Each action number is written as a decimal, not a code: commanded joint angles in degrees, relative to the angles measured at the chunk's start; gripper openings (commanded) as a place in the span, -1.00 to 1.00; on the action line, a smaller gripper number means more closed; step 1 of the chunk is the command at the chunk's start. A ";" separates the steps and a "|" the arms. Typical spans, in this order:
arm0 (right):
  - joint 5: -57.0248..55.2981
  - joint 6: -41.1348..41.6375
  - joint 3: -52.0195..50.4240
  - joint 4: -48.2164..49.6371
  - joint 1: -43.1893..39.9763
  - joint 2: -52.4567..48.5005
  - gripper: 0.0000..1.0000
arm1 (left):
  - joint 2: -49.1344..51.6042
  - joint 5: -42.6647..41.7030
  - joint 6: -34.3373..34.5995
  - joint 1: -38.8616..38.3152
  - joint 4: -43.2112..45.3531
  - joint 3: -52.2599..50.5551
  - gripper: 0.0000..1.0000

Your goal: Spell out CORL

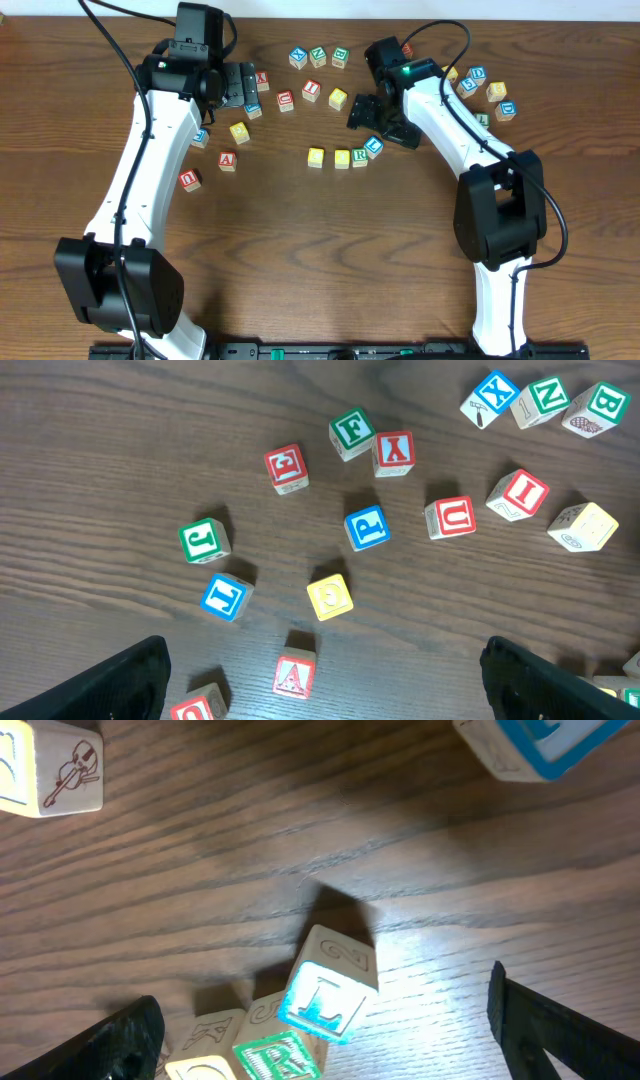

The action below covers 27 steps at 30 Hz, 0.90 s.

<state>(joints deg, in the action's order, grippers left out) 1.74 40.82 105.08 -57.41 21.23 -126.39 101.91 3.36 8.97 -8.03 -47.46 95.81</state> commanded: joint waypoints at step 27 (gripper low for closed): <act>-0.13 7.63 -9.94 8.35 0.24 -0.48 0.28 | 0.83 0.13 -0.17 -0.07 -0.11 -0.02 0.95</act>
<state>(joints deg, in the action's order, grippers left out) 1.74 47.94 95.79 -49.17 21.23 -126.39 101.91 3.36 8.95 -8.03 -47.48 95.81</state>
